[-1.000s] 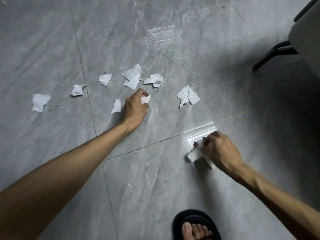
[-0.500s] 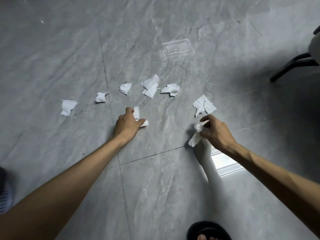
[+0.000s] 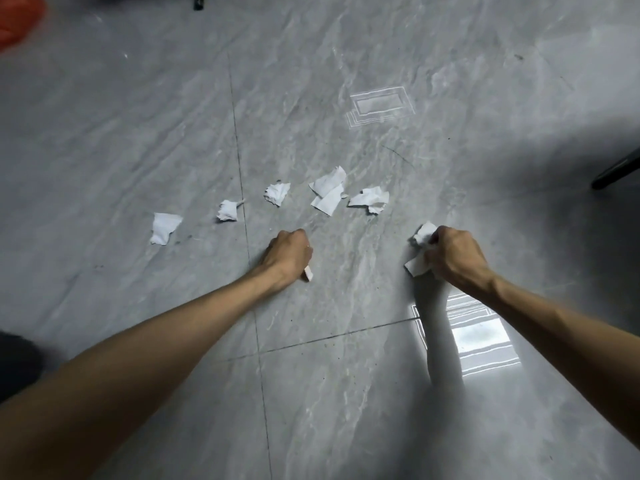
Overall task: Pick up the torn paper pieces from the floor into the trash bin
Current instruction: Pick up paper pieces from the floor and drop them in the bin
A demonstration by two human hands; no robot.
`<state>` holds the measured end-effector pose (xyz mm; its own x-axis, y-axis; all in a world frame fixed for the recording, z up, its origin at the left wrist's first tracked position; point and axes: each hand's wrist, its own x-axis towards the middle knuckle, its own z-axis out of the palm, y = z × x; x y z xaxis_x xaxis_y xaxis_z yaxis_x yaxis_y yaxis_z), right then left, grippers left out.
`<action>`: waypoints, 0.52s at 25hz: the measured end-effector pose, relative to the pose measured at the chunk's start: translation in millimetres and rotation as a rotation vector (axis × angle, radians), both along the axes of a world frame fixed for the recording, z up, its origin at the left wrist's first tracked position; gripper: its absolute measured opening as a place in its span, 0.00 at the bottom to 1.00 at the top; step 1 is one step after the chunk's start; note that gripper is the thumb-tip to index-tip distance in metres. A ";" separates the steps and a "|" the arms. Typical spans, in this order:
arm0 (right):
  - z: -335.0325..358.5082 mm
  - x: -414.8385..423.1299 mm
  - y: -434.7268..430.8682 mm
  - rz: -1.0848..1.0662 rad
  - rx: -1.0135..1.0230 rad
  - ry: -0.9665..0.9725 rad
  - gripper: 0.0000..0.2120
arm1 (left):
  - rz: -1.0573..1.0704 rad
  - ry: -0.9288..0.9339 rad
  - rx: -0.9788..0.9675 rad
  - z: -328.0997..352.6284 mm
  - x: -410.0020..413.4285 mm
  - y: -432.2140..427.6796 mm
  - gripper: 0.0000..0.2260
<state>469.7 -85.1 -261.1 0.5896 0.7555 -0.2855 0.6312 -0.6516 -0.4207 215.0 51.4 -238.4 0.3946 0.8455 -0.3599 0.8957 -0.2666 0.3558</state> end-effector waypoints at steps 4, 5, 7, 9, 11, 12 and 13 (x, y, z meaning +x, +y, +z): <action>11.0 -37.1 7.9 0.095 0.044 0.074 0.05 | -0.084 -0.267 -0.056 57.5 -23.7 -0.5 0.04; 18.4 -55.3 11.5 0.164 0.087 0.110 0.04 | -0.079 -0.315 -0.053 75.9 -32.8 -3.3 0.04; 40.6 -99.7 21.3 0.317 0.220 0.214 0.01 | -0.051 -0.374 -0.010 110.9 -58.2 -9.6 0.04; 67.8 -147.9 35.1 0.431 0.328 0.303 0.04 | -0.014 -0.435 0.087 144.4 -91.4 -17.4 0.04; 90.6 -188.9 49.7 0.480 0.371 0.411 0.03 | 0.034 -0.497 0.194 174.8 -125.5 -24.0 0.03; 101.1 -210.2 58.4 0.507 0.367 0.472 0.03 | 0.071 -0.523 0.254 189.2 -147.5 -26.7 0.03; 110.6 -231.0 67.3 0.535 0.343 0.531 0.02 | 0.118 -0.547 0.318 201.4 -171.0 -28.8 0.03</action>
<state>238.7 -17.8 -150.4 -0.0229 0.9916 -0.1272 0.4806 -0.1007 -0.8711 44.1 22.6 -36.9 0.3482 0.9265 0.1425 0.6366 -0.3453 0.6896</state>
